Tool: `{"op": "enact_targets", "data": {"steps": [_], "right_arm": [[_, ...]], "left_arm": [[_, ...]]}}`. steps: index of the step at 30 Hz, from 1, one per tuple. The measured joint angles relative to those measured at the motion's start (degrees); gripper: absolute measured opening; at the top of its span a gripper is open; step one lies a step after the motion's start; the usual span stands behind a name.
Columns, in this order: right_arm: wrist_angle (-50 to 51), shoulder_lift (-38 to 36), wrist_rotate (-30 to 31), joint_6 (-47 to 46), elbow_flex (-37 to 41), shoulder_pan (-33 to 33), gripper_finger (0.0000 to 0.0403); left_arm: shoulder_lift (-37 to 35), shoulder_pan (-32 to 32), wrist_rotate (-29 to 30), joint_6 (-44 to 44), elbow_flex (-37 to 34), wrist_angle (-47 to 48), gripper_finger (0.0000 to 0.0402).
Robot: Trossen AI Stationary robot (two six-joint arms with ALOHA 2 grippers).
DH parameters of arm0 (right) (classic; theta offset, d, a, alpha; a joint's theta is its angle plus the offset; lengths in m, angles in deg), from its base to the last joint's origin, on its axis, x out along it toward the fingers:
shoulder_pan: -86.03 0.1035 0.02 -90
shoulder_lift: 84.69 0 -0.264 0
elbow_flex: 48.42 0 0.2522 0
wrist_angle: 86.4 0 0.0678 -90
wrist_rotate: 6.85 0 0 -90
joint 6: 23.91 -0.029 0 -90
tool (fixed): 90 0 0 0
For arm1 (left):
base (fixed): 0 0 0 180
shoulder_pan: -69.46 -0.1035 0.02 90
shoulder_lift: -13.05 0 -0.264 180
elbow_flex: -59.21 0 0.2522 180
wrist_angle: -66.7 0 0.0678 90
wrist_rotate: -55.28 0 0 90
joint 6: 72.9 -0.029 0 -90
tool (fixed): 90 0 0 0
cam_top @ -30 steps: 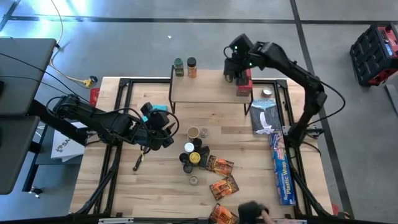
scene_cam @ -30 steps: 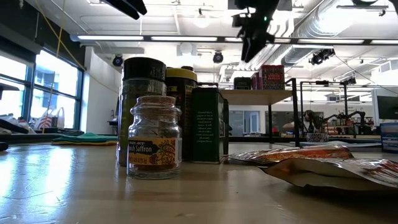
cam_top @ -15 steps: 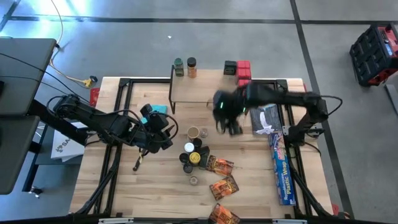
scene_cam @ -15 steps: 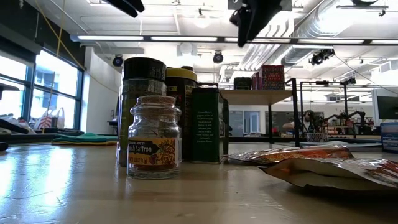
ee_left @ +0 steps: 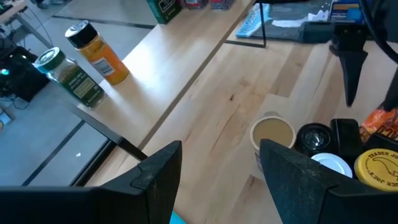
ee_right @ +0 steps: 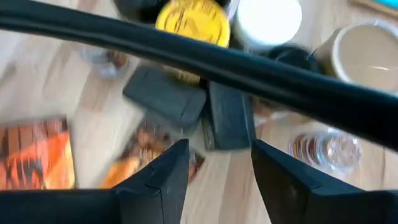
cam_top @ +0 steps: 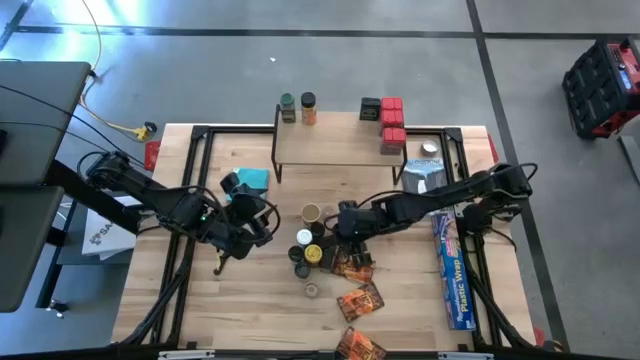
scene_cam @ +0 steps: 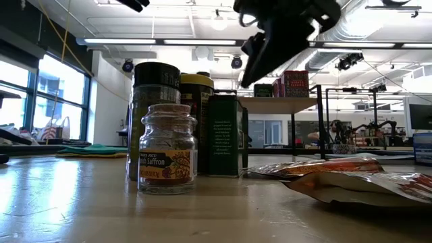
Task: Shelf spices
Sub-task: Put the black seasoning can on the shelf
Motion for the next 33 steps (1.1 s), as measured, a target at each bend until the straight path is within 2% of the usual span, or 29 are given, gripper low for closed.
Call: {"op": "enact_targets", "data": {"steps": [4, 11, 14, 20, 33], "right_arm": [[-3.18, 0.42, -0.03, 0.83, 1.07, -0.29, 0.0192], [-4.54, 2.98, -0.87, 4.25, 1.07, -1.74, 0.0268], [-4.98, 4.73, -0.93, 6.68, 1.07, -1.75, 0.0285], [-6.62, 6.22, -1.17, 8.12, 1.11, -1.74, 0.0278], [-8.73, 8.09, -3.38, 8.63, 1.11, -3.19, 0.0216]], "left_arm": [[0.0, -0.02, 0.95, -0.02, 0.0, -0.02, 0.021], [0.0, -0.16, 1.19, -0.06, 0.0, -0.07, 0.021], [0.0, -0.15, 1.17, -0.02, 0.0, -0.07, 0.021], [0.0, -0.15, 1.11, 0.33, 0.0, -0.05, 0.021], [0.0, -0.15, 0.79, 0.92, 0.0, 0.0, 0.021]]}}
